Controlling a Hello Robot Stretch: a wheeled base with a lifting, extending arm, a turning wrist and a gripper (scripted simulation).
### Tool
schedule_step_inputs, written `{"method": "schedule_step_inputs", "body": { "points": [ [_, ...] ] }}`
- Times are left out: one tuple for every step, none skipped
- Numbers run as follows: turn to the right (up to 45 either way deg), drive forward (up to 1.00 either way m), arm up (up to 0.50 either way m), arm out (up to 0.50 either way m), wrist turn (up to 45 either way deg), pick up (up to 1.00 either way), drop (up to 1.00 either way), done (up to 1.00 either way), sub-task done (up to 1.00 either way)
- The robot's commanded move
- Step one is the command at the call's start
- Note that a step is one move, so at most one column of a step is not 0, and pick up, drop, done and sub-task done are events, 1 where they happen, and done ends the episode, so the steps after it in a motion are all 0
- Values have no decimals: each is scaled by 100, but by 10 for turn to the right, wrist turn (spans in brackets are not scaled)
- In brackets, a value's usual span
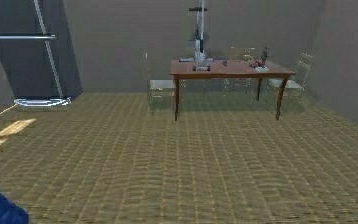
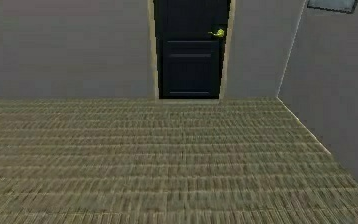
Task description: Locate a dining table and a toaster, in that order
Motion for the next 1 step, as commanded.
{"method": "schedule_step_inputs", "body": {
  "points": [
    [-30, 0, 0, 0, 0, 0, 0, 0, 0]
  ]
}}
